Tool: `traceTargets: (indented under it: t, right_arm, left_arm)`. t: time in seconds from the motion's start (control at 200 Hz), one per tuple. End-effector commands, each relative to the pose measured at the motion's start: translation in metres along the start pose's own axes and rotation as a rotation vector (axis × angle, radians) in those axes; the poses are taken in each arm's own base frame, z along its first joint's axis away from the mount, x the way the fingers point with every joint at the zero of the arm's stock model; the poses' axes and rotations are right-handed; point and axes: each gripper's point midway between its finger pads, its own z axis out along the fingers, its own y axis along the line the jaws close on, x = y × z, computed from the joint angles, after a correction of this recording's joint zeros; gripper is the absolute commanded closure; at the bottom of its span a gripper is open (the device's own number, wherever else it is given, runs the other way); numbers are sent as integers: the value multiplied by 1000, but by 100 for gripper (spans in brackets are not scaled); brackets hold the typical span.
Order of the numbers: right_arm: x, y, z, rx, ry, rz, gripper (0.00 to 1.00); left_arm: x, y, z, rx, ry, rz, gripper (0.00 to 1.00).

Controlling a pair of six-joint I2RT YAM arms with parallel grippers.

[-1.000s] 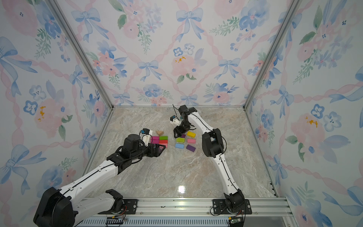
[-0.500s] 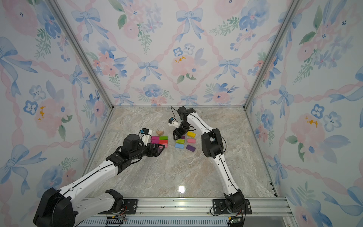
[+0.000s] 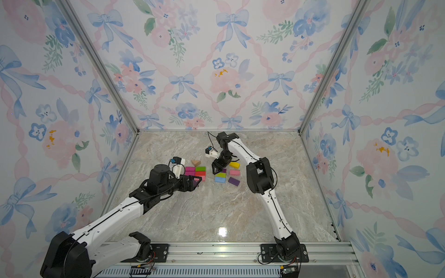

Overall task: Assemble a piece of candy with building blocks
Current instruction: Adjust the building block at the center of the board.

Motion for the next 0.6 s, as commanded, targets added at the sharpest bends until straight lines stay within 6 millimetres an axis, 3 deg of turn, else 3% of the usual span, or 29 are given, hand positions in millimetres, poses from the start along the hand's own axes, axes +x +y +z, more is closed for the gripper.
traceTargets:
  t: [0.0,0.235,0.33,0.405,0.595]
  right_arm:
    - [9,15,-6,-20,43,-4,34]
    - [-13,14,-56,54,-98,28,27]
    - [-11,9,-76,99,-164,82,24]
    - [-3,-7,-88,126,-202,163,23]
    - [24,-50,-77,147,-120,303,26]
  left_arm:
    - [1,1,-3,13,-7,-8,2]
    - [-2,0,-4,15,-16,-7,2]
    - [-3,-1,-5,22,-19,-1,2]
    - [-5,-3,-5,28,-18,6,2]
    - [-12,-9,-4,47,-24,17,2]
